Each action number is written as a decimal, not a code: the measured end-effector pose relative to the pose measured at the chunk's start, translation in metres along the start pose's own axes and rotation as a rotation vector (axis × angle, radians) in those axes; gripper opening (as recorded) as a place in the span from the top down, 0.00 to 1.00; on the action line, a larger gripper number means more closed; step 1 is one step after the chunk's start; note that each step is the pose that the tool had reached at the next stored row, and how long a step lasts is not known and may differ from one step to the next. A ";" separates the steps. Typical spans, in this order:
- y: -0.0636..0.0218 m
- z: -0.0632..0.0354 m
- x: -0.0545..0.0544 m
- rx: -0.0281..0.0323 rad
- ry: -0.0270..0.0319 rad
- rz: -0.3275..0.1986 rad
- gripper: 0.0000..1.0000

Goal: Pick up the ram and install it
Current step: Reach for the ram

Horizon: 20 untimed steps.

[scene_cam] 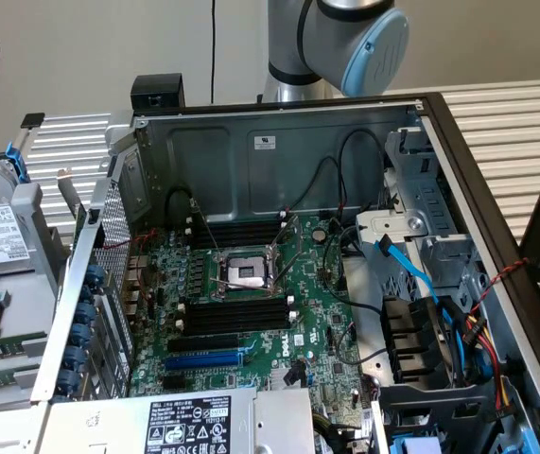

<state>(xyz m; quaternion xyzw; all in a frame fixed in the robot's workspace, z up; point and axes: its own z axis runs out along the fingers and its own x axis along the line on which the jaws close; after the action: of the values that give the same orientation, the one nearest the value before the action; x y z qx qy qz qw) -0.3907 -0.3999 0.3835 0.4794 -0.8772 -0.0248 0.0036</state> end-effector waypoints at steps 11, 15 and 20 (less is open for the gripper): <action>0.0000 0.0000 0.000 -0.0030 0.0103 -0.201 0.88; 0.0000 0.0000 0.000 -0.0039 0.0144 -0.273 0.88; 0.0001 0.0000 0.000 -0.0048 0.0200 -0.365 0.88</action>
<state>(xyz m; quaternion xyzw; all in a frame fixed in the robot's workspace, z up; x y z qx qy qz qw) -0.3908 -0.3999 0.3835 0.6307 -0.7757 -0.0224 0.0089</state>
